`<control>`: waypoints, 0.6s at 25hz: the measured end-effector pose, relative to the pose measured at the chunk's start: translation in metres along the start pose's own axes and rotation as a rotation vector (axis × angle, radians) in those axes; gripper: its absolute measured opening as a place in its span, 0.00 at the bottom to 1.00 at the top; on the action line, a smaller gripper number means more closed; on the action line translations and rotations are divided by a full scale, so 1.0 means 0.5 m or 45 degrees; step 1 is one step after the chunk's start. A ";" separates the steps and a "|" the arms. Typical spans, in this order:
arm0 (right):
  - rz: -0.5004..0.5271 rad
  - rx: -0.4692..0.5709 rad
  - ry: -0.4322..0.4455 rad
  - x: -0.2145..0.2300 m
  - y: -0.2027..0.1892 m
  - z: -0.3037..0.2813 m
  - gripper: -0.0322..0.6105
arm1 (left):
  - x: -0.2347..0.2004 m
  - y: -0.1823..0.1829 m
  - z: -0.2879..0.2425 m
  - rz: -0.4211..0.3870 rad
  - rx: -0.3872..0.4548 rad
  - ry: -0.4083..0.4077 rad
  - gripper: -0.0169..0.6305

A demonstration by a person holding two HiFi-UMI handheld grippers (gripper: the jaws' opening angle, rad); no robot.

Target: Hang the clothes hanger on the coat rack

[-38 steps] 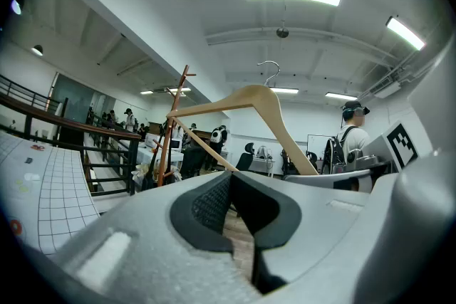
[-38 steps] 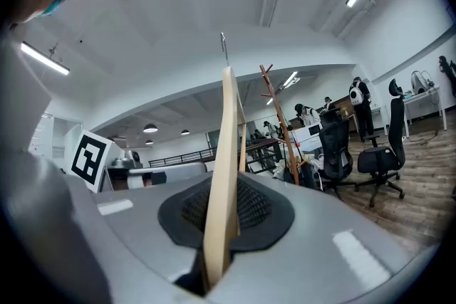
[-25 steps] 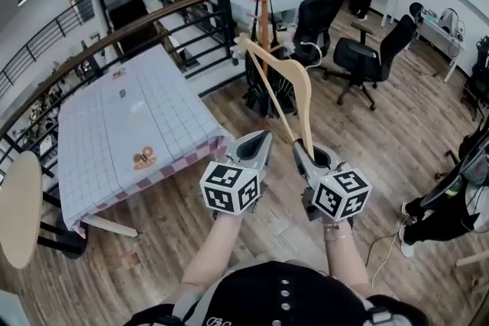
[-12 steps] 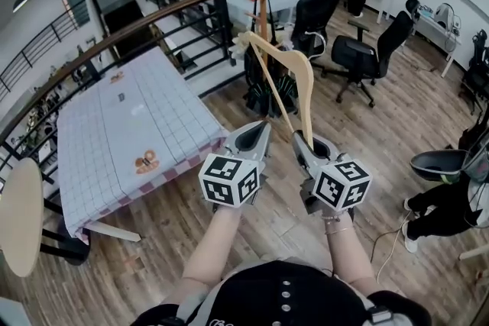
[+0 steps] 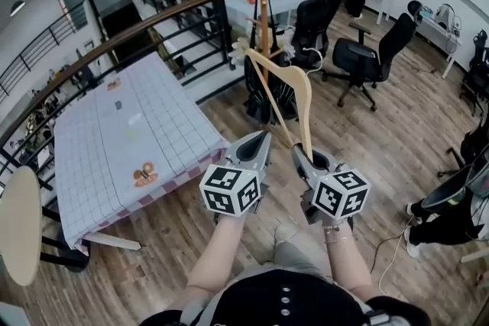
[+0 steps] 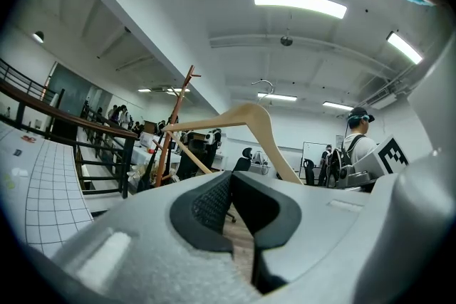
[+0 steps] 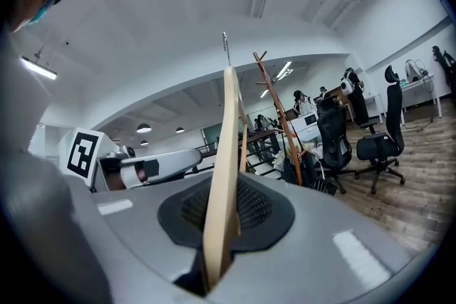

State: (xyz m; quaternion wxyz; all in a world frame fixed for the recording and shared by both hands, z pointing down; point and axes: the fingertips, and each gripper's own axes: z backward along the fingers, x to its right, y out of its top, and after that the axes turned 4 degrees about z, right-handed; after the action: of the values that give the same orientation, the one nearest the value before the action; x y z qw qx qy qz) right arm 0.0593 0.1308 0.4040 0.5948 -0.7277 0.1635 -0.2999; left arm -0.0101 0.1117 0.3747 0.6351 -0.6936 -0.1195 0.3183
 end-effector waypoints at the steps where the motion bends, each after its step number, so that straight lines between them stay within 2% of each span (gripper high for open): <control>1: 0.004 -0.003 -0.002 0.007 0.001 -0.022 0.09 | -0.017 0.002 -0.012 0.001 0.000 0.003 0.03; 7: 0.016 -0.009 0.033 0.079 0.033 -0.138 0.09 | -0.094 0.014 -0.111 -0.015 -0.017 0.035 0.03; 15: 0.015 0.036 0.120 0.186 0.125 -0.292 0.09 | -0.188 0.081 -0.262 -0.068 0.009 0.081 0.03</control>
State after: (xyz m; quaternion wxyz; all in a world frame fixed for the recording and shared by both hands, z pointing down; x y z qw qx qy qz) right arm 0.0459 -0.0514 0.3827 0.5982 -0.7034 0.1914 -0.3328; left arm -0.0144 -0.0541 0.3618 0.6493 -0.6976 -0.1165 0.2794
